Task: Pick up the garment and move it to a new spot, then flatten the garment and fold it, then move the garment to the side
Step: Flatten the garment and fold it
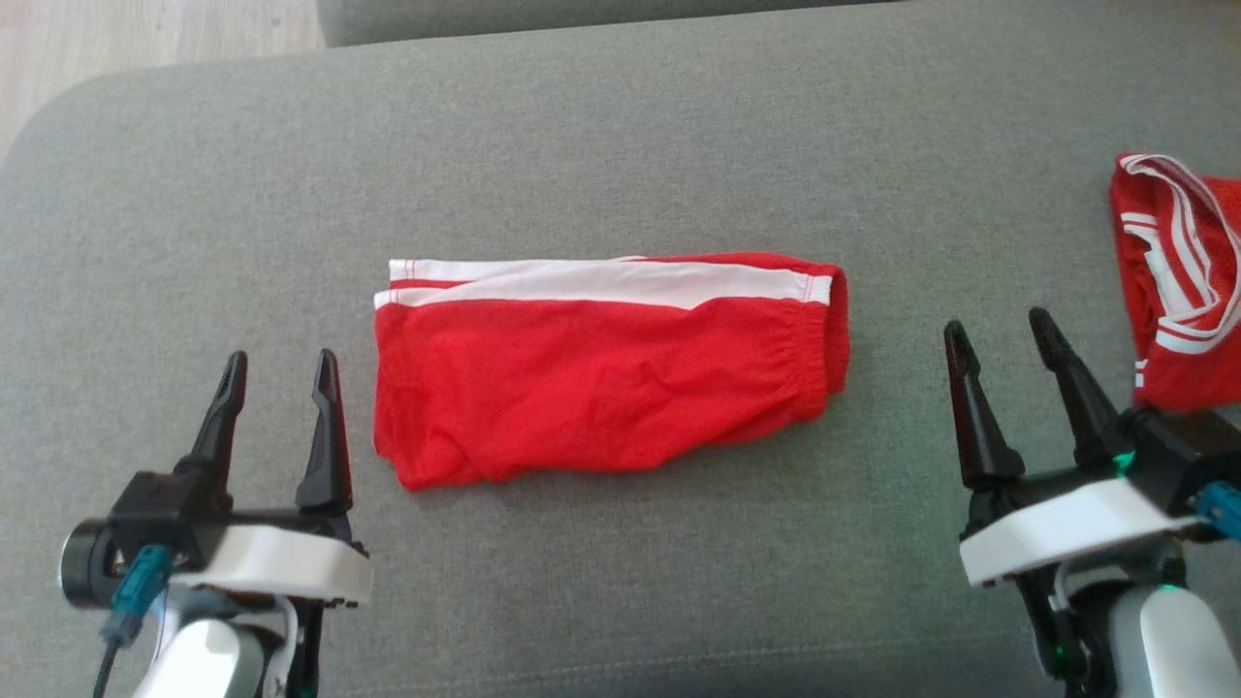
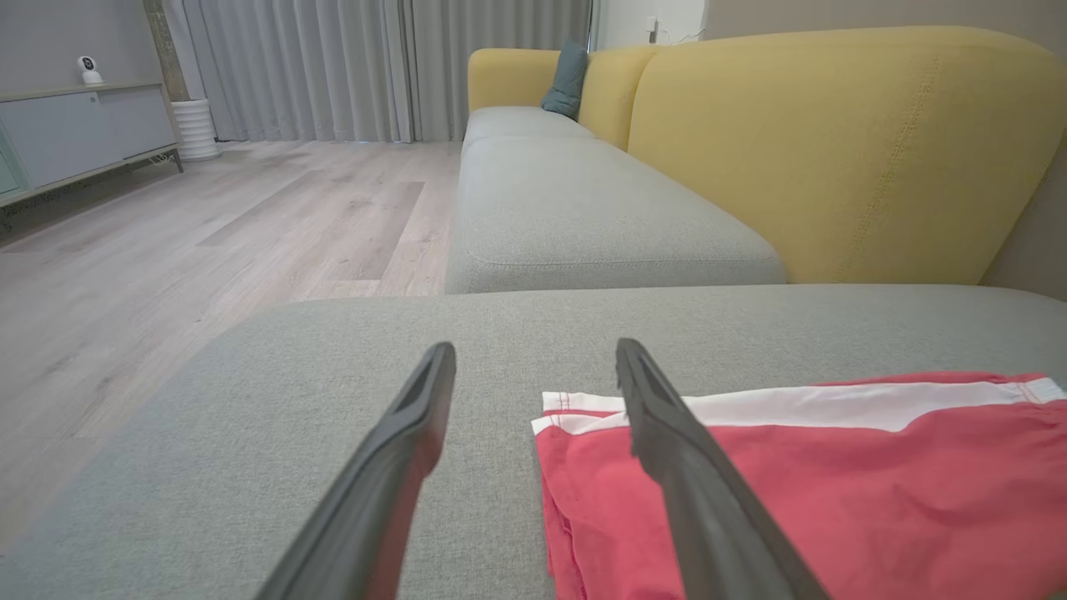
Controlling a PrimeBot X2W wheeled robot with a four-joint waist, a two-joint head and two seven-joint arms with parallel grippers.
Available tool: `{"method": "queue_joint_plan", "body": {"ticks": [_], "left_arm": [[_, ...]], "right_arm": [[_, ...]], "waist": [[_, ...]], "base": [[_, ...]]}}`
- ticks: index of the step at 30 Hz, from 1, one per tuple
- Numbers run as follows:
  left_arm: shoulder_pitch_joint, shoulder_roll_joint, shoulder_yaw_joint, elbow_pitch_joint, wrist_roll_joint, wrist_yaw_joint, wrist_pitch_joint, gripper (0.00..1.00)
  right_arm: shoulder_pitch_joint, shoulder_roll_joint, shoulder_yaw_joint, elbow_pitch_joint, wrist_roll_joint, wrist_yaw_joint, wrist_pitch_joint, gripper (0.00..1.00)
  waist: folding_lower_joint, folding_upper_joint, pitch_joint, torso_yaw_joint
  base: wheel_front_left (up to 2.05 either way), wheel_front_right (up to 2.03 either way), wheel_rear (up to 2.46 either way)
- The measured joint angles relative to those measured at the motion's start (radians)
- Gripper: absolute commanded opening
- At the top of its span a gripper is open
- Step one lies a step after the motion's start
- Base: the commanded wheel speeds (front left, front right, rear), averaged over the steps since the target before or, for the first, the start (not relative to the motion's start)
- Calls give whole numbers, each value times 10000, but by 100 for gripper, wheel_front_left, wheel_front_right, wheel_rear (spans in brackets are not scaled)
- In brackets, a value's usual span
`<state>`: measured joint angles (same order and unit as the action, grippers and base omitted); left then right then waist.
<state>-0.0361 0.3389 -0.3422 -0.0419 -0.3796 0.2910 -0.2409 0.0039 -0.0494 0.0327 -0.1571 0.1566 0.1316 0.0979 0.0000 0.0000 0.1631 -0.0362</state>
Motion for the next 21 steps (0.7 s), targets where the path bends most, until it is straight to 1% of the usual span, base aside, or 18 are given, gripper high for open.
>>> {"method": "queue_joint_plan", "body": {"ticks": [5,21], "left_arm": [[120,56,-23,-274,2,96,48,100],[121,81,-54,-470,0,142,121,100]], "right_arm": [[101,4,-33,-79,4,0,56,100],[81,8,-4,-86,4,0,102,100]], "waist": [[0,0,-43,-4],[0,0,99,29]], "base": [[0,0,0],[0,0,0]]}}
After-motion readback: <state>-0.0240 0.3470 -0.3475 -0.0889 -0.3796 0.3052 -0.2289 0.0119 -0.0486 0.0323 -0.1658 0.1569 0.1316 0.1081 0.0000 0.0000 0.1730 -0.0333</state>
